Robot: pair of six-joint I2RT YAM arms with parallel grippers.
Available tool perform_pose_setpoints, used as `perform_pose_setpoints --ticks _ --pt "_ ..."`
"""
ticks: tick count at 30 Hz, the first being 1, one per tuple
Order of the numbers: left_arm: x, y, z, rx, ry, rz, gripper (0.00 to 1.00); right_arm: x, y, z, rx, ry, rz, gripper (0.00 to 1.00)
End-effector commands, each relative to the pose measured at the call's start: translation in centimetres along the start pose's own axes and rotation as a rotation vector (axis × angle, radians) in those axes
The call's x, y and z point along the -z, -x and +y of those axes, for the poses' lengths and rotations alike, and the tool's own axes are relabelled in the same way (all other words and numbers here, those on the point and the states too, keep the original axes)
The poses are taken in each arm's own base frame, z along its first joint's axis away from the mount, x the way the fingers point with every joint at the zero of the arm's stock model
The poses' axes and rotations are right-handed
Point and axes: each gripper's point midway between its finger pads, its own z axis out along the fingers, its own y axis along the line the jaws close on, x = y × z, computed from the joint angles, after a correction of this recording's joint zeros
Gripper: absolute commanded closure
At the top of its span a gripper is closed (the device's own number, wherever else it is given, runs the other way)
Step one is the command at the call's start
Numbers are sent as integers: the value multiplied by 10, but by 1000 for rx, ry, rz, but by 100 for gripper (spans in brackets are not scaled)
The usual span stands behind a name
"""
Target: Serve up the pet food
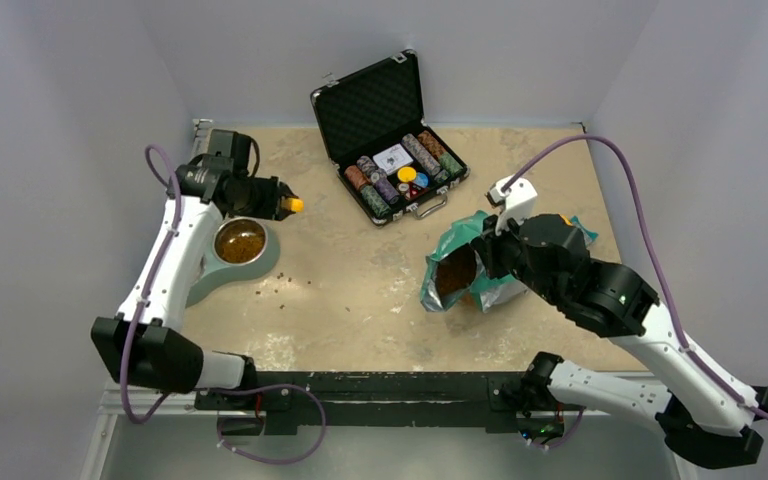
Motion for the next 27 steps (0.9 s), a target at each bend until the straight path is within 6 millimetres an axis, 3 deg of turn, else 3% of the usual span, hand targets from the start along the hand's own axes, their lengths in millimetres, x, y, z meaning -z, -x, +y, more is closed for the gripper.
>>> perform_pose_setpoints --ticks 1,3,9,16,22,25,27 --pt "41 -69 0 -432 -336 365 100 2 36 -10 -20 -76 -65 100" --pt "53 -87 19 -540 -390 478 100 -1 45 -10 -12 -92 -58 100" --pt "120 -133 88 -906 -527 639 100 -16 61 -8 24 -137 -22 100" --pt "186 -162 161 -1054 -576 854 100 -22 72 1 15 -116 -6 100" --pt "240 -155 174 -1123 -681 919 100 -28 60 3 5 -127 43 100" --pt "249 -173 164 -1046 -754 1059 100 -28 54 7 5 -96 37 100" --pt "240 -184 156 -981 -758 1114 100 -27 50 11 15 -68 30 100"
